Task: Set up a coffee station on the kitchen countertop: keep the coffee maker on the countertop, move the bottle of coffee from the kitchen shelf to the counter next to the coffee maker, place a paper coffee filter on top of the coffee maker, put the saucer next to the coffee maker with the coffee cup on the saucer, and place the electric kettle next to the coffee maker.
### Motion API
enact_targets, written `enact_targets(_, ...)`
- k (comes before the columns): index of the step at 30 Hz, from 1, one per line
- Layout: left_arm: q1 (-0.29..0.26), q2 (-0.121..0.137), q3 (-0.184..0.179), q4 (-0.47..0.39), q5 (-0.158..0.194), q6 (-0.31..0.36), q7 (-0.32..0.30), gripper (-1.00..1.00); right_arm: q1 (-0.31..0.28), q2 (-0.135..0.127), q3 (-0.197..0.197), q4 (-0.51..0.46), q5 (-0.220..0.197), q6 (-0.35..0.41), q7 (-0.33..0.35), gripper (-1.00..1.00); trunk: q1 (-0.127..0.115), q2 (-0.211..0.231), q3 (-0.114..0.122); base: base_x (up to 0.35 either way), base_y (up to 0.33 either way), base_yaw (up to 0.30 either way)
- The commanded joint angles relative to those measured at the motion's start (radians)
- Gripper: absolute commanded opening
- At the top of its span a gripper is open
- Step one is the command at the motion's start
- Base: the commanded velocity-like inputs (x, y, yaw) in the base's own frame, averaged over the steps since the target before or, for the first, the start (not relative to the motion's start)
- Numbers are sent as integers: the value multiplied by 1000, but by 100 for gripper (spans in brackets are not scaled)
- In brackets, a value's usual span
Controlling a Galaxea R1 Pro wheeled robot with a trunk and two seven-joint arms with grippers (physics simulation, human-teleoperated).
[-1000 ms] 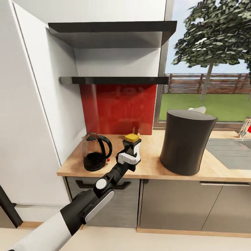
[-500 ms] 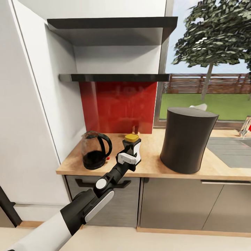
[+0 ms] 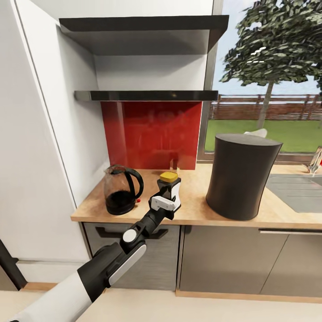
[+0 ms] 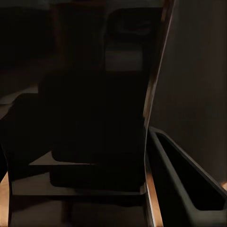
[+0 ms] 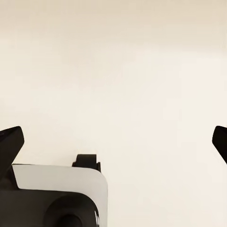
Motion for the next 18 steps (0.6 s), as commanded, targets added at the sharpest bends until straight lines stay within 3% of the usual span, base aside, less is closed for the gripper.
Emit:
enact_targets(1, -2, 1, -5, -1, 7, -5, 7, -100, -1, 0, 2, 1, 1, -3, 0, 100, 4, -8, -4, 0, 0, 0)
enact_targets(18, -2, 1, -5, -1, 7, -5, 7, -100, -1, 0, 2, 1, 1, -3, 0, 100, 69, -127, -58, 0, 0, 0)
